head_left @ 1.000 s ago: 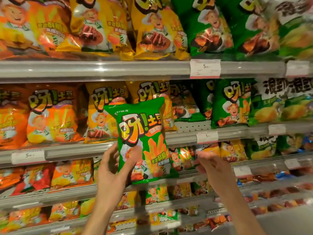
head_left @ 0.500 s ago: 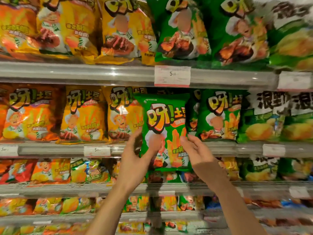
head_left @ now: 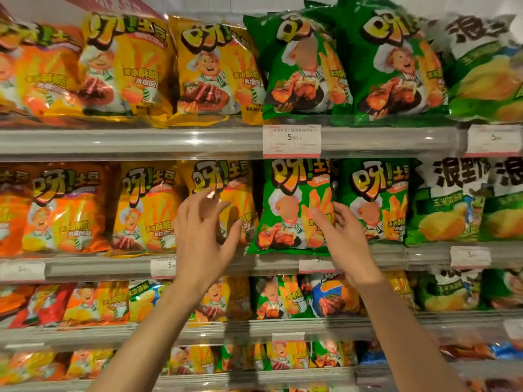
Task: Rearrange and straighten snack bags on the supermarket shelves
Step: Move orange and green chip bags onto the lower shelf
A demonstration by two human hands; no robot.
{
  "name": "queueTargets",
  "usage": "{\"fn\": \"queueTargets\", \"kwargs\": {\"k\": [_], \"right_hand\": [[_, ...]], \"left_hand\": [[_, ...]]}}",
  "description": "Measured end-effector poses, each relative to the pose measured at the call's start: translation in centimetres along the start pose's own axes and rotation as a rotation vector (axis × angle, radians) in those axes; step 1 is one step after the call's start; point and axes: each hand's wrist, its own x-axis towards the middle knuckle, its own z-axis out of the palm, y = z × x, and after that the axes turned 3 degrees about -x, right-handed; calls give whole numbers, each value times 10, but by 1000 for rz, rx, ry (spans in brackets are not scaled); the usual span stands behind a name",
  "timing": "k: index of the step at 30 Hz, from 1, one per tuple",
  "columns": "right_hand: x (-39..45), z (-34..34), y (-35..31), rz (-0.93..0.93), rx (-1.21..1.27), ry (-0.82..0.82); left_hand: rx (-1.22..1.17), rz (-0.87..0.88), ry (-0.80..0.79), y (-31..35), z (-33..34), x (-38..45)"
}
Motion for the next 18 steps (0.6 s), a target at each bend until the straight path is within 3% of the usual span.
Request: {"fn": "queueTargets", "kwargs": {"k": [3,7,11,14,18], "right_hand": [[17,6,-5,-29,-48,42],[30,14,6,-36,-200,99],[26,17,24,-22,-356,121],[21,22,25,-128,-447,151],[16,40,22,-160,-618,90]], "left_hand": [[134,6,-86,-15,4,9],[119,-2,-199,-28,9,11],[93,10,-193,-34,13,10],[94,20,-187,-36,15,11],[76,34,-189,-35,18,9]]}}
